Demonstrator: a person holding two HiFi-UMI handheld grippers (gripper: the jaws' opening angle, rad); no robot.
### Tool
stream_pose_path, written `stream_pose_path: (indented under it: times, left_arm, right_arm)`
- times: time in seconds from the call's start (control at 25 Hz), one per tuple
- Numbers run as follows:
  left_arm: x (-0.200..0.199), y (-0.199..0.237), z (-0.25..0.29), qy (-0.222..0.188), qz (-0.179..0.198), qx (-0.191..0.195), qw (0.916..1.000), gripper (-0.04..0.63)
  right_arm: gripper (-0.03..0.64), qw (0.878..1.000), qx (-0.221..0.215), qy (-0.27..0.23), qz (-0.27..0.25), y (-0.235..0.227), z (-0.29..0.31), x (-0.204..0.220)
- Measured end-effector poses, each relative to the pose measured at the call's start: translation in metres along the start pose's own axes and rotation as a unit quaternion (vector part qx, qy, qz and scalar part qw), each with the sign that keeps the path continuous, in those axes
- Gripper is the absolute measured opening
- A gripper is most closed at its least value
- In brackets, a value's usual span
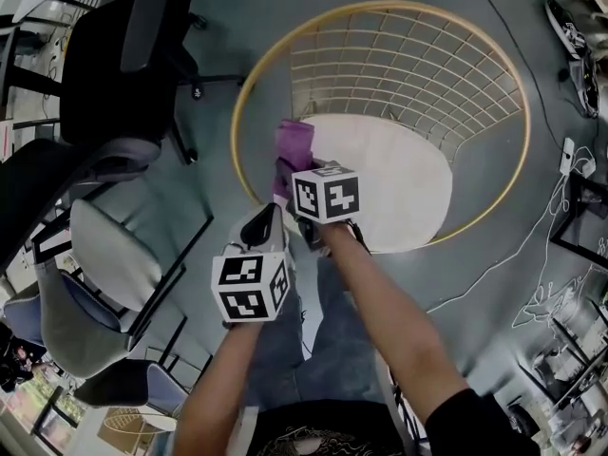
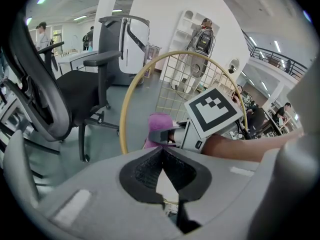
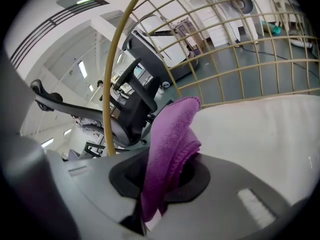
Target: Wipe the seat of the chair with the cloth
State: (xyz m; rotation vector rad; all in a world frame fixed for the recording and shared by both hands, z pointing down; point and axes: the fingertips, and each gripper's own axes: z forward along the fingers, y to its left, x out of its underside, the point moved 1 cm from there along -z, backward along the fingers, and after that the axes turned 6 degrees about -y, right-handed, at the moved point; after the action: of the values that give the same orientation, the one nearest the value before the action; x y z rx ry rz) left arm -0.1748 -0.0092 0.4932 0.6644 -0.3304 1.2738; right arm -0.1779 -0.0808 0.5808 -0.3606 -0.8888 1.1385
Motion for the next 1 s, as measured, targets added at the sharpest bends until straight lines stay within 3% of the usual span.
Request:
stream_pose_path:
  times: [0.2, 0.4, 1.0]
  left_arm:
    - [-0.003, -0.009, 0.01, 0.0, 0.007, 0.001, 1.0, 0.0]
    - [-0.001, -0.046, 0.022, 0.007, 0.022, 0.014, 0.9997, 0.0]
    - [0.0, -0.07, 0.046, 0.024, 0.045, 0.045, 0.9977, 0.0]
  right_arm:
    - [0.061, 0.999, 0.0, -0.023, 0.022, -0.014, -0.005, -0.012]
    - [0.062, 0.998, 0.022, -0.038, 0.055, -0.054, -0.03, -0.024]
    - [0.061, 0.99, 0.057, -0.063, 0.111, -0.11, -0.047, -0.034]
